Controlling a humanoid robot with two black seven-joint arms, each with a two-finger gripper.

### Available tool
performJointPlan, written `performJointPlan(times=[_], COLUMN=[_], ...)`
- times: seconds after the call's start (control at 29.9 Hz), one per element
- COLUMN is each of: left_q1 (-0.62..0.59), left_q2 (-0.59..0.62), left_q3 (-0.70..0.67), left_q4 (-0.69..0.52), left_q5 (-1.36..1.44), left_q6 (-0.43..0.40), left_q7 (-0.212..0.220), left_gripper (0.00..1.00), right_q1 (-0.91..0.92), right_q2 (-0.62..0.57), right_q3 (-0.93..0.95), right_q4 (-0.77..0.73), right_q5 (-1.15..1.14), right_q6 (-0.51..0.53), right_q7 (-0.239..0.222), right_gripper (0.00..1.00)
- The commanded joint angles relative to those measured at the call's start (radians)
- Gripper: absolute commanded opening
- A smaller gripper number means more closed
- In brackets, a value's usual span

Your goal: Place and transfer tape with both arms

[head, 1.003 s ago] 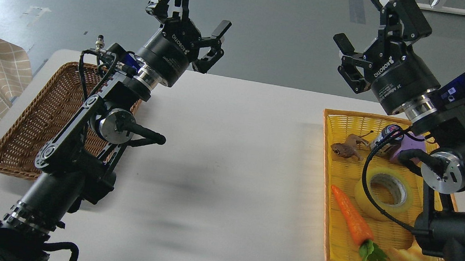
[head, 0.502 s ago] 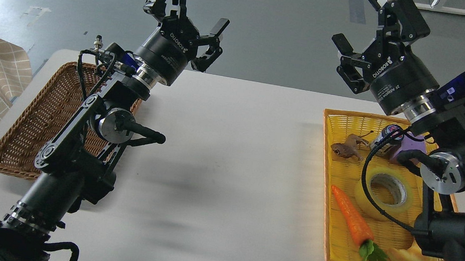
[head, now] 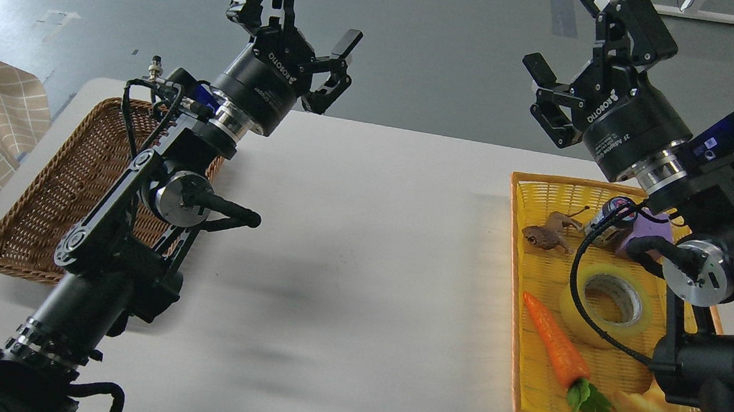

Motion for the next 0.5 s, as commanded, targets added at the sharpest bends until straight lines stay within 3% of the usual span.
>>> performJointPlan(times=[0.0, 0.47], left_q1=[-0.003, -0.007], left_q2=[0.000, -0.005], left_q3=[0.000, -0.001], left_q4=[0.000, -0.001], left_q5=[0.000, -0.002], left_q6=[-0.002, -0.002], left_q7=[0.000, 0.000], left_gripper=[0.98, 0.98], right_q1=[-0.003, -0.002], right_q2=[0.000, 0.000], right_q3=[0.000, 0.000], right_q4=[0.002, 0.001], right_q5=[0.000, 0.000], right_q6=[0.000, 0.000], right_q7=[0.000, 0.000], right_gripper=[1.00, 1.00])
